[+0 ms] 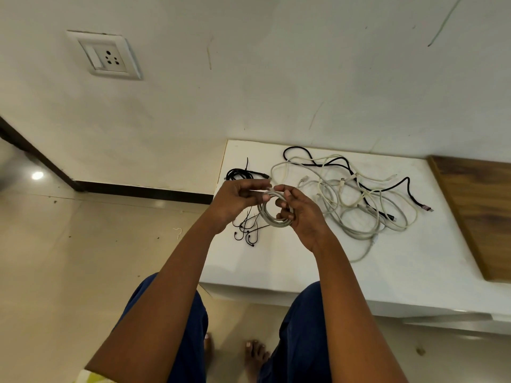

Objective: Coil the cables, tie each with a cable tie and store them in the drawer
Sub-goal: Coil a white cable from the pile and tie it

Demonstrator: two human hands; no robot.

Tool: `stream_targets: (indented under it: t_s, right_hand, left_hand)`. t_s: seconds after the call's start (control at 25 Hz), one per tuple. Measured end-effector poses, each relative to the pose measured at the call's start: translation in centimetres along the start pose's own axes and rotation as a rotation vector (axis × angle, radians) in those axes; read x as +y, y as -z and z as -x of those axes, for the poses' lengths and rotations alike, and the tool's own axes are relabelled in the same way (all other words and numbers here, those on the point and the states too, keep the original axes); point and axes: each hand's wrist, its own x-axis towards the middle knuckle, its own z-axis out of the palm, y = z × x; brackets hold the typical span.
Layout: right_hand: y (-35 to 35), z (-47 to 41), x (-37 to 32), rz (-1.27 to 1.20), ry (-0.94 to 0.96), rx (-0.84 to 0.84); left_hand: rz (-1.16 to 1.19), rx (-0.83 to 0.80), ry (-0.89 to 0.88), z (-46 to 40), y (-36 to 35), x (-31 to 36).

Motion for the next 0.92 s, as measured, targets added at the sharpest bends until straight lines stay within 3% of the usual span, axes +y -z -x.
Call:
stream_targets:
  t_s: [0.08, 0.2, 0.32, 0.48, 0.92]
  right_hand:
    - [-0.1, 0.0, 0.0, -0.011, 0.022, 0.056]
    - [-0.2, 0.1, 0.2, -0.019, 0.039, 0.132]
    - [-0.4, 0.2, 0.3, 0.01, 0.064, 0.209]
    - [-0.5, 0.3, 0.5, 0.015, 0.074, 0.284]
    - [-0.6, 0.3, 0.6, 0.052, 0.061, 0.319]
  left_hand:
    - [-0.029, 0.135, 0.049, -0.1, 0.9, -0.5]
    - [-0.455, 0.324, 0.157, 0.1, 2.4, -2.2]
    - [-0.679, 0.275, 0.283, 0.3, 2.7, -3.6]
    - [-0.783, 0.303, 0.341, 0.3, 2.0, -3.9]
    - [-0.908, 0.326, 0.234, 0.4, 0.8, -4.2]
